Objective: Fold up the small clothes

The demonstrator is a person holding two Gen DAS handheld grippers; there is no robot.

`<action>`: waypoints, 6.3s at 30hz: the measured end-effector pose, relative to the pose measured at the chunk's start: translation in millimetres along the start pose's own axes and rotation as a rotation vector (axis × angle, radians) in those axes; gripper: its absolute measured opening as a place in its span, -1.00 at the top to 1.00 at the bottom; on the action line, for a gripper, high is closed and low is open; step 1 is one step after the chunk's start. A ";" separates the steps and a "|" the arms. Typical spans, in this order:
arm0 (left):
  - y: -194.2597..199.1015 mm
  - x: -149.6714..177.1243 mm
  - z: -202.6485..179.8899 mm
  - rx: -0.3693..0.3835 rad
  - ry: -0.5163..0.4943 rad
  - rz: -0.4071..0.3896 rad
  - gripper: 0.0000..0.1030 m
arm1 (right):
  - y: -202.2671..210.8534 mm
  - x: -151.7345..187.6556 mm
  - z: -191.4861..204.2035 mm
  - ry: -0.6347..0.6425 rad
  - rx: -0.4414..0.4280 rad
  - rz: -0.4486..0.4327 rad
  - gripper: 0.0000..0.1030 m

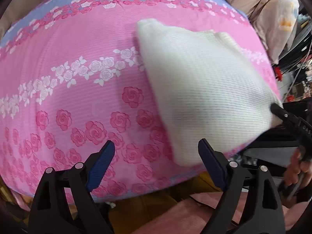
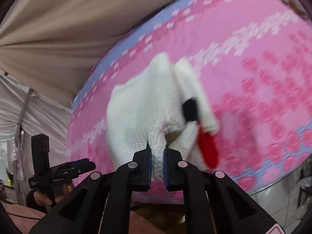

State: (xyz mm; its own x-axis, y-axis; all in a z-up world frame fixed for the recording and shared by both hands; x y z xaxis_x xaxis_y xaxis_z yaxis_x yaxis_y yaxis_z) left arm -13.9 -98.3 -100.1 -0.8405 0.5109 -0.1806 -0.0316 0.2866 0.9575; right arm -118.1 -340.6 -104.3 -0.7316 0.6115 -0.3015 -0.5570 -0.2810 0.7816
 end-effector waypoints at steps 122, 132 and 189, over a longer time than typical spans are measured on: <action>-105.8 -95.8 -121.4 0.393 0.223 -0.079 -0.43 | -84.3 -92.8 -110.0 -0.096 -0.059 0.063 -0.02; 38.1 -130.2 -158.6 0.531 0.044 -0.240 0.14 | 43.7 -143.5 -0.3 0.077 -0.118 -0.198 0.37; -24.8 -86.3 160.4 -0.167 0.279 -0.237 -0.33 | -184.2 -104.0 160.8 0.271 -0.008 0.010 0.56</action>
State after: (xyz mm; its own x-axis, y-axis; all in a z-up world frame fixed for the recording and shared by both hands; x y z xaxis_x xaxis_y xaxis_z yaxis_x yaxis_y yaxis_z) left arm 146.1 -19.5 -144.3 -0.9132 0.2000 -0.3551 -0.3105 0.2229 0.9241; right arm 123.8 -233.5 -129.1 -0.8150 0.3884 -0.4299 -0.5515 -0.2925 0.7812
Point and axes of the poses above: each gripper's, at about its wrist camera, not at the fingertips, and y roughly against the way its jaws point, z to its left, x to its underside, the point moved 8 cm from there along -y, roughly the way its jaws point, and after that the axes turned 1 degree about z, right-handed, at the moved point
